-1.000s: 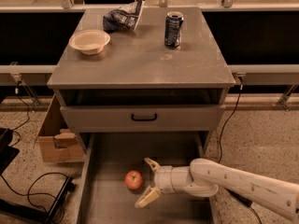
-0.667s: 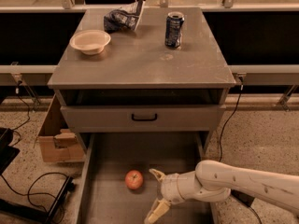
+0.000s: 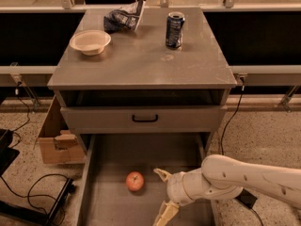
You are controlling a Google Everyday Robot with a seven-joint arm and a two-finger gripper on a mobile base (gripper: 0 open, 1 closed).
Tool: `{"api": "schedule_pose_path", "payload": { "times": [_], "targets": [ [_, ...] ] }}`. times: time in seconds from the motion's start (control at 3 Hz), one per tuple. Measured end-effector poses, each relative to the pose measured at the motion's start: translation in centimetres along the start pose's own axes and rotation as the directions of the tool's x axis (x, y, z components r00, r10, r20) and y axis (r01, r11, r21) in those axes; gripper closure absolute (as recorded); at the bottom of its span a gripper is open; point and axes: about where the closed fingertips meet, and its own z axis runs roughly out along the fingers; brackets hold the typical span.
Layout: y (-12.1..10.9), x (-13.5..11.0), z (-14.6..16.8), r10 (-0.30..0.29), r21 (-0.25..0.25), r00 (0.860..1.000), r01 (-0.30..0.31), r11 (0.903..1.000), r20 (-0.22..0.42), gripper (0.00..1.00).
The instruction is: Place apple into middle drawer
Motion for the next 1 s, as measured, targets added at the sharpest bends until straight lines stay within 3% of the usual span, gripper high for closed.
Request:
{"api": "schedule_pose_path", "payload": {
  "times": [0.33,0.67,1.0],
  "targets": [
    [-0.2,-0.4,-1.2,-0.006,0.012,1.000,0.006,0.9999,-0.021,0.00],
    [0.9,0.1,-4.7,-0.010,0.024,0.992,0.013,0.9996,-0.122,0.00],
    [0.7,-0.5,-11.9,-0.023,0.063,0.968,0.040,0.9972,-0.250,0.00]
  ]
}}
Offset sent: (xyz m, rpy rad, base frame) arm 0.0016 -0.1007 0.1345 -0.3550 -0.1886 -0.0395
